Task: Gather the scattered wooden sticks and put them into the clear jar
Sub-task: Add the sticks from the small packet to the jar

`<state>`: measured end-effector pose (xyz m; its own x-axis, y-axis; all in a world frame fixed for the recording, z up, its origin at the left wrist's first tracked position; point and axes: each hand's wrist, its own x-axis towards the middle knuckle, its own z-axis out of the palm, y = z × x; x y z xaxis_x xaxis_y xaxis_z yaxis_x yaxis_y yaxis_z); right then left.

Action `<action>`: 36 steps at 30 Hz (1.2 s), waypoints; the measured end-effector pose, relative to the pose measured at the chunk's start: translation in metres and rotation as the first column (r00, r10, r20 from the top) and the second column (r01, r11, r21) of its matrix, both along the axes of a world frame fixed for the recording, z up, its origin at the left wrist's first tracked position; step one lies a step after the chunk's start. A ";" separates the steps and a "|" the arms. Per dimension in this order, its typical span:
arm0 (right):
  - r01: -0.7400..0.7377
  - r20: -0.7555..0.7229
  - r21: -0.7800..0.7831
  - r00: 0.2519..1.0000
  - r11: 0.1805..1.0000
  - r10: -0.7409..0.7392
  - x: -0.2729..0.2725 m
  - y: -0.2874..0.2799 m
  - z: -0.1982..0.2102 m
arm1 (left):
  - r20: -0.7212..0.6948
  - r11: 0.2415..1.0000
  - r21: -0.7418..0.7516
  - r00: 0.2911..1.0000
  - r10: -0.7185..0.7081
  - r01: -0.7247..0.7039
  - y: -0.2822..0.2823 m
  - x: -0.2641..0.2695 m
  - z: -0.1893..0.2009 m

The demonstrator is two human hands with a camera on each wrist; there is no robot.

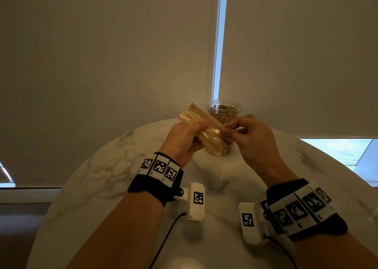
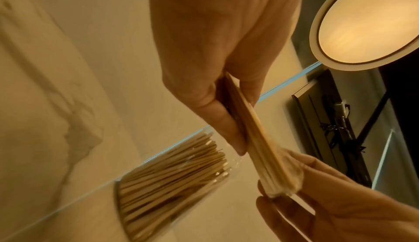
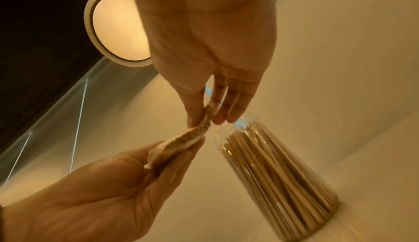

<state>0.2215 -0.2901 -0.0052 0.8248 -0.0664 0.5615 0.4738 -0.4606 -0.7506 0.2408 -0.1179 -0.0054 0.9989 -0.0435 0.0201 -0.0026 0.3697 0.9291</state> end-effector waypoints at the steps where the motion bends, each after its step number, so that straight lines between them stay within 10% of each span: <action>1: -0.002 0.038 0.018 0.999 1.000 0.002 0.000 -0.001 0.001 | -0.012 1.000 -0.003 1.000 0.003 -0.003 0.000 0.002 0.002; 5: -0.187 0.096 0.059 0.979 0.981 0.181 -0.008 0.001 0.012 | -0.122 0.991 -0.132 0.992 0.021 -0.038 0.009 0.009 0.007; 10: -0.356 -0.172 0.022 0.919 0.934 0.354 -0.010 0.006 0.007 | -0.154 0.966 -0.254 0.988 0.009 -0.048 0.017 0.008 0.011; 21: -0.170 -0.401 0.373 0.857 0.912 0.323 -0.015 0.008 0.009 | 0.143 0.992 -0.030 0.982 0.126 -0.123 -0.012 -0.011 0.033; 30: -0.314 -0.414 0.447 0.757 0.838 0.505 -0.019 -0.012 0.022 | -0.038 0.854 -0.460 0.966 0.255 -0.243 0.028 -0.005 0.044; 36: -0.046 -0.595 0.510 0.702 0.859 0.391 -0.017 0.000 0.018 | -0.018 0.853 -0.375 0.922 0.386 -0.364 0.030 -0.010 0.052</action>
